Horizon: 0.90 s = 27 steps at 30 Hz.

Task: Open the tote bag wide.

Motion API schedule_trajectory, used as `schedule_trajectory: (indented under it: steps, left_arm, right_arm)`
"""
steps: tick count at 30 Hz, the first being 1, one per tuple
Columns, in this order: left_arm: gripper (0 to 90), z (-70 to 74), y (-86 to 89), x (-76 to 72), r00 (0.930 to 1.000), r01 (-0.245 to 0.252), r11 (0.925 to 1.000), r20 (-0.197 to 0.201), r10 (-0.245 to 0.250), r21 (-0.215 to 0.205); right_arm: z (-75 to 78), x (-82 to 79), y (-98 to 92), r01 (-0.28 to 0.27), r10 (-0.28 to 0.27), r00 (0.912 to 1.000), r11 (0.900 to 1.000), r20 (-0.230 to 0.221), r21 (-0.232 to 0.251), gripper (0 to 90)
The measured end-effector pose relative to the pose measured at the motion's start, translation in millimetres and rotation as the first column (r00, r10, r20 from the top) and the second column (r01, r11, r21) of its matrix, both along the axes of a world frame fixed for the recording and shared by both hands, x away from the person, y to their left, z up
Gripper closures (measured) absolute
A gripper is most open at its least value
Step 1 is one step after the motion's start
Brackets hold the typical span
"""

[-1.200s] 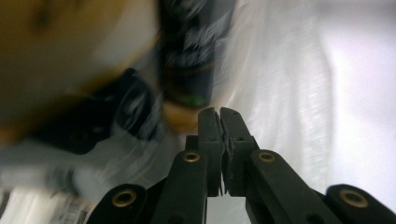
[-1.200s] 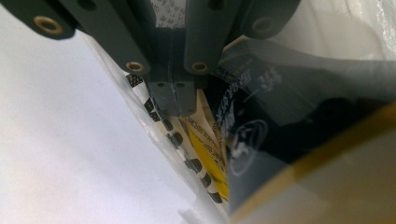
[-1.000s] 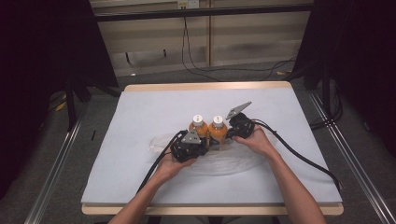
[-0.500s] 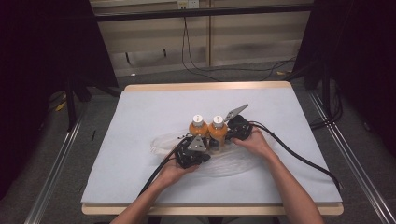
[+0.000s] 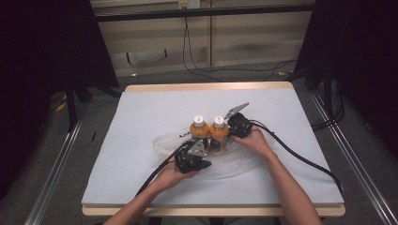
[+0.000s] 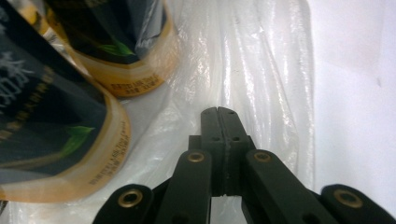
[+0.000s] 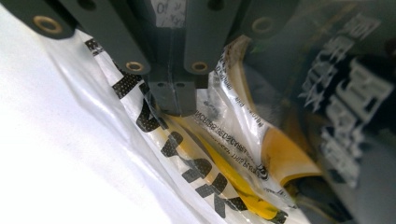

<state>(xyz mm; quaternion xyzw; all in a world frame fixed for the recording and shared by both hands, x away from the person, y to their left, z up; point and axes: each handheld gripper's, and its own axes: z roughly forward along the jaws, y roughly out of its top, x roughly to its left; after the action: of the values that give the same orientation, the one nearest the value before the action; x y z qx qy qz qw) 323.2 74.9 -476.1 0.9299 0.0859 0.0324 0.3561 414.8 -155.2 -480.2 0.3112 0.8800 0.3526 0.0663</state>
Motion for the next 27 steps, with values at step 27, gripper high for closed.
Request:
schedule_trajectory:
  steps: [27]
  left_arm:
    - [90.0, -1.2, 3.7, -13.9, 0.9968, 0.066, 0.9972, -0.042, -0.067, -0.036]
  right_arm:
    - [-2.2, 18.7, 11.0, 0.081, -0.08, 0.9961, 0.997, 0.035, -0.002, 90.0]
